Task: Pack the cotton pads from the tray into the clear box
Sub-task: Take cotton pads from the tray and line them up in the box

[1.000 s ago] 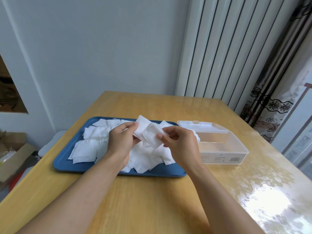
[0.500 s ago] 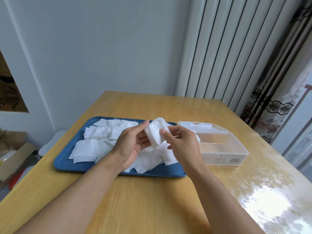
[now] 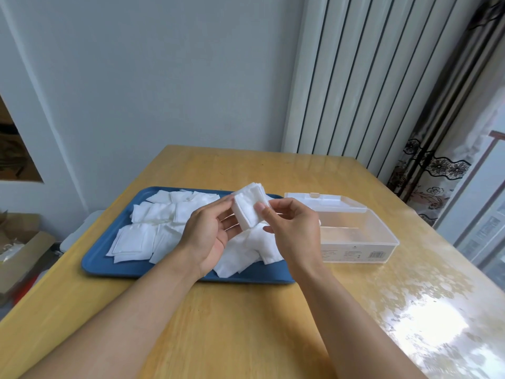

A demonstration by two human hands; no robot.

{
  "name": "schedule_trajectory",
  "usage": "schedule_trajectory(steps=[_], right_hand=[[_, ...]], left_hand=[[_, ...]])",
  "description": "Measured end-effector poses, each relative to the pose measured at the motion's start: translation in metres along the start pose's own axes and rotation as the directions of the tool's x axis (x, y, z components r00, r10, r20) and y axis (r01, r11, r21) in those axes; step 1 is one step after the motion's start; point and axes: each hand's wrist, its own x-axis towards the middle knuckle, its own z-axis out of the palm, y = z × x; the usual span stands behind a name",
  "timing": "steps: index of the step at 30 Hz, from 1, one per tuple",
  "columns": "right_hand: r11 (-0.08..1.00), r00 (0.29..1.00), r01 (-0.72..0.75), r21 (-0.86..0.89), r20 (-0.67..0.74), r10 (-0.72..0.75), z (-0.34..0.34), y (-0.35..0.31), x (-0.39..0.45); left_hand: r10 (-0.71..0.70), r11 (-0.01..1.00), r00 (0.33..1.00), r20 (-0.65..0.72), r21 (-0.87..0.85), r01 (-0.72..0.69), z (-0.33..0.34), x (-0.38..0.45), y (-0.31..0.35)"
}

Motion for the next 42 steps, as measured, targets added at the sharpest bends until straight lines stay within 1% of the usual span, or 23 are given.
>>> schedule_trajectory(steps=[2,5,9,11,15,18,23,26,28,30,33,36,38,40,42], right_hand=[[0.999,1.000,0.015,-0.029,-0.014,-0.015,0.0002,-0.0009,-0.0009],[0.991,0.996,0.080,-0.108,-0.037,-0.084,-0.0013,-0.0016,-0.0012],[0.956,0.982,0.189,-0.224,0.037,-0.186,0.0018,-0.0020,-0.0038],[0.942,0.973,0.232,-0.244,0.063,-0.224,0.0041,-0.0012,-0.0057],[0.927,0.960,0.278,-0.253,0.103,-0.260,0.0046,-0.0012,-0.0051],[0.924,0.960,0.278,-0.262,0.121,-0.254,0.0052,-0.0004,-0.0052],[0.953,0.983,0.177,-0.246,0.092,-0.159,0.0033,0.0000,-0.0039],[0.982,0.992,0.113,-0.154,0.071,-0.103,0.0027,0.0010,-0.0019],[0.992,0.997,0.041,-0.120,0.066,-0.034,0.0021,-0.0005,-0.0018],[0.997,0.993,-0.042,-0.067,0.107,0.049,0.0005,-0.0014,-0.0008],[0.976,0.962,-0.203,0.081,0.201,0.183,-0.0022,-0.0015,0.0018],[0.944,0.926,-0.296,0.143,0.287,0.247,-0.0022,0.0000,0.0038],[0.935,0.913,-0.314,0.164,0.322,0.250,-0.0018,-0.0005,0.0031],[0.937,0.917,-0.304,0.171,0.318,0.240,-0.0022,-0.0011,0.0009],[0.948,0.930,-0.278,0.155,0.291,0.225,-0.0022,-0.0009,-0.0003]], left_hand=[[0.017,1.000,1.000,-0.025,0.014,-0.017,0.0002,0.0008,-0.0010],[0.028,0.999,0.998,-0.054,0.024,-0.027,0.0005,0.0015,-0.0026],[0.038,0.993,0.997,-0.060,0.116,-0.031,-0.0015,0.0023,-0.0050],[0.044,0.989,0.997,-0.065,0.141,-0.034,-0.0016,0.0014,-0.0052],[0.046,0.993,0.994,-0.098,0.110,-0.035,-0.0017,0.0016,-0.0048],[0.048,0.994,0.994,-0.101,0.103,-0.037,-0.0005,0.0016,-0.0035],[0.072,0.974,0.997,-0.040,0.218,-0.062,0.0009,-0.0014,-0.0021],[0.028,0.978,1.000,0.009,0.208,-0.030,0.0009,-0.0023,-0.0006],[0.038,0.968,0.998,0.048,0.247,-0.048,0.0001,-0.0023,-0.0014],[0.086,0.942,0.994,0.069,0.318,-0.104,-0.0019,-0.0009,-0.0042],[0.113,0.920,0.990,0.087,0.367,-0.138,-0.0029,0.0001,-0.0053],[0.159,0.884,0.983,0.097,0.429,-0.185,-0.0049,0.0023,-0.0046],[0.174,0.893,0.982,0.076,0.407,-0.190,-0.0069,0.0035,-0.0054],[0.155,0.940,0.987,0.043,0.300,-0.161,-0.0056,0.0028,-0.0063],[0.110,0.980,0.993,0.039,0.161,-0.115,-0.0023,0.0016,-0.0061]])
